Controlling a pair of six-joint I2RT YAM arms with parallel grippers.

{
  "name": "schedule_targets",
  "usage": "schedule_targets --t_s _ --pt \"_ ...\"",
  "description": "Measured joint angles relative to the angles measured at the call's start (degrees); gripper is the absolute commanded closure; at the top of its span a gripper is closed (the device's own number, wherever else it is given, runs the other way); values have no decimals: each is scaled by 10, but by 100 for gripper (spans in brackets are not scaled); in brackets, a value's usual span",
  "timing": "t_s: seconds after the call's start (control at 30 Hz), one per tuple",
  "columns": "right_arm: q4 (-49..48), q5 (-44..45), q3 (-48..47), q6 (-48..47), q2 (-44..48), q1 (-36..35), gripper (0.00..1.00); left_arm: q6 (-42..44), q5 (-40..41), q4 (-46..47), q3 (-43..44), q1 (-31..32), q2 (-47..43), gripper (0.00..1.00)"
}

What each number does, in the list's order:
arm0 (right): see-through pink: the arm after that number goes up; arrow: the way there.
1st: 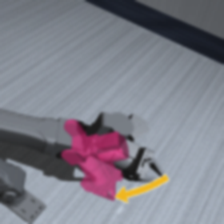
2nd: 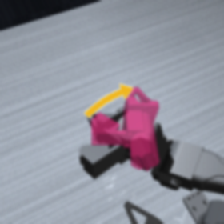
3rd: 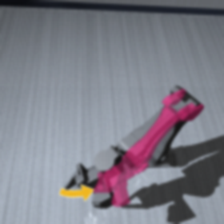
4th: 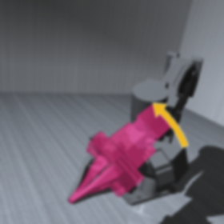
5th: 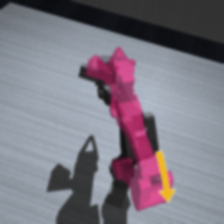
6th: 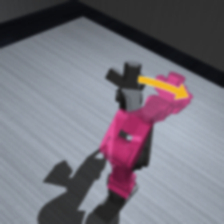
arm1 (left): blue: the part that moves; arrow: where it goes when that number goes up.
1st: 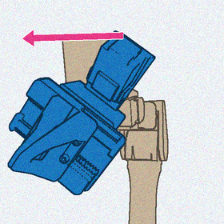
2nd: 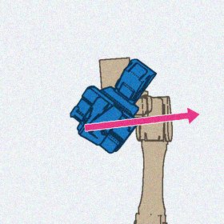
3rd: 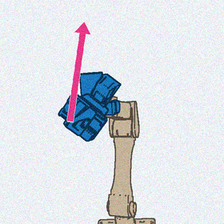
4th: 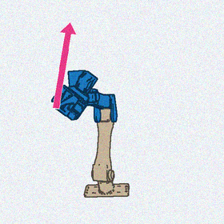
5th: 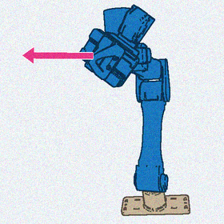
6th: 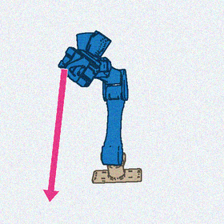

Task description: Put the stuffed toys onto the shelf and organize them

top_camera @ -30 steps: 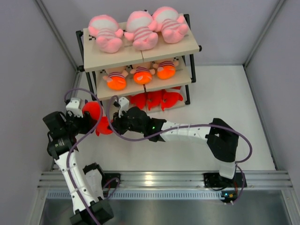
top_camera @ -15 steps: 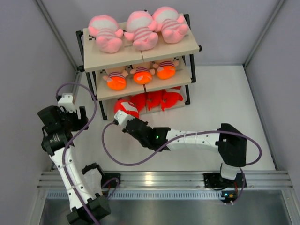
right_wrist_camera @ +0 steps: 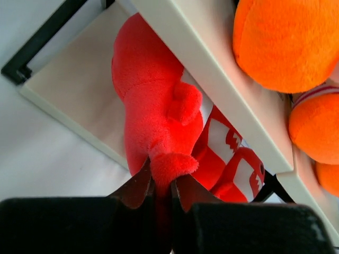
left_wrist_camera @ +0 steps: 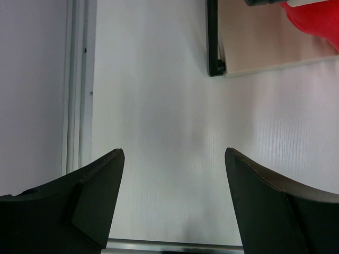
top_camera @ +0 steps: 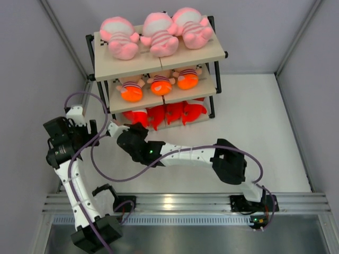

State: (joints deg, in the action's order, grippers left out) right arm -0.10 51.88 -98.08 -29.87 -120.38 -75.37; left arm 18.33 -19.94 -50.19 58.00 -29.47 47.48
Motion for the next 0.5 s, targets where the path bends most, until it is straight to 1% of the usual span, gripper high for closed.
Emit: schedule_targets --t_s 0.17,0.27,0.5 --pt "10 16 -104 3 -72 6 100 7 3 0 0 0 1 18" --pt "8 19 -138 2 -107 13 100 12 6 0 0 0 1 18" --pt "-1 47 -216 12 -189 27 100 13 50 10 -6 -7 20 19"
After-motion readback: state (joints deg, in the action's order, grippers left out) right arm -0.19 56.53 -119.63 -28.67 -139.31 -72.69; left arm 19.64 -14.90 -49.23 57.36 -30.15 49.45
